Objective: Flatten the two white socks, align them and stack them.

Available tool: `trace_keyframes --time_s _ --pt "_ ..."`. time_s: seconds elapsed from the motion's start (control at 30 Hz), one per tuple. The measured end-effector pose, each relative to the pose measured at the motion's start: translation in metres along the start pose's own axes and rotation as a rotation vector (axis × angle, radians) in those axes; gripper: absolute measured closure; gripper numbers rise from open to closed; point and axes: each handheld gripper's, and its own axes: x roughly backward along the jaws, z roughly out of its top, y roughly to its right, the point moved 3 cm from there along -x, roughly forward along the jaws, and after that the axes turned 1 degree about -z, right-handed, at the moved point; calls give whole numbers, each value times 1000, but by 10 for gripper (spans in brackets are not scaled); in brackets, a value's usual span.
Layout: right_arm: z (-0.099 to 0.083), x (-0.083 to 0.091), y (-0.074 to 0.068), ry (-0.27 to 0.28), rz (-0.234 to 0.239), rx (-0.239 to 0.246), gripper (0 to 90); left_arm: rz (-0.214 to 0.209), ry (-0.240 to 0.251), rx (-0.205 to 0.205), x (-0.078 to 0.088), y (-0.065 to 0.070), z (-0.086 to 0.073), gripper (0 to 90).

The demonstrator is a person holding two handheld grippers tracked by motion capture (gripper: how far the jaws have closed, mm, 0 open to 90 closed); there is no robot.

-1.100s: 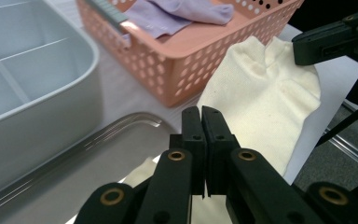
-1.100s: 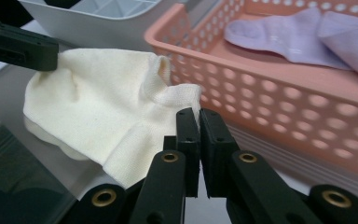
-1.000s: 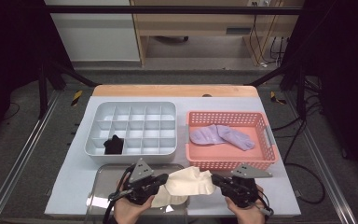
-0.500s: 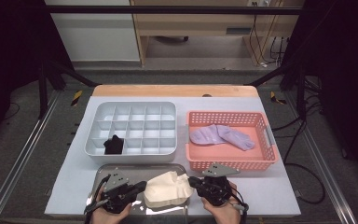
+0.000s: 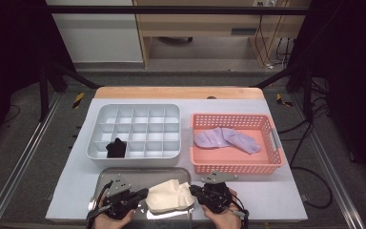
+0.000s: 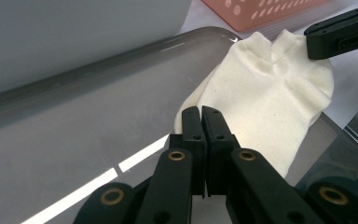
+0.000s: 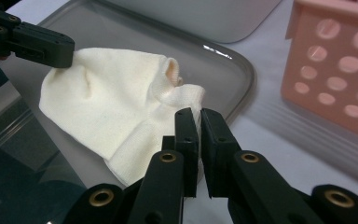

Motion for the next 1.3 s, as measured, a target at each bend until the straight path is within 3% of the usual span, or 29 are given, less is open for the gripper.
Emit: trace_keyframes --time_s 0.23,0.27,0.4,0.57,0.63,0.7,0.73,0.77,0.83,0.9,1.1,1.3 --pt "-4 -8 2 -11 -6 -5 853 2 -7 -4 1 1 -2 881" --pt "-2 -6 1 -1 -5 -7 855 -16 5 3 5 2 0 881" --pt "4 -1 -1 27 -2 3 854 -17 6 1 7 3 0 881" --pt "3 -8 -3 6 -7 7 850 9 -20 -11 2 5 -4 862" --pt "0 -13 -2 -13 -5 6 841 27 -30 -16 0 4 -5 821" --pt "-1 -16 -1 -21 -3 11 823 48 -25 -11 -1 2 -5 682" --pt "-1 -15 -1 -19 -2 7 806 61 -19 -9 -1 1 -4 682" --pt "0 -10 0 -3 -4 5 775 69 -15 -9 -1 0 -4 599" --pt "1 -7 1 11 0 -3 766 75 -7 0 -2 -1 -3 557" --pt "1 -3 3 24 2 -13 745 70 -16 9 -4 -3 -4 553" --pt "-9 -15 2 -23 30 -24 735 55 -54 12 -11 -3 -9 598" --pt "-13 -21 -6 -34 39 10 738 56 -77 13 -12 -3 -12 661"
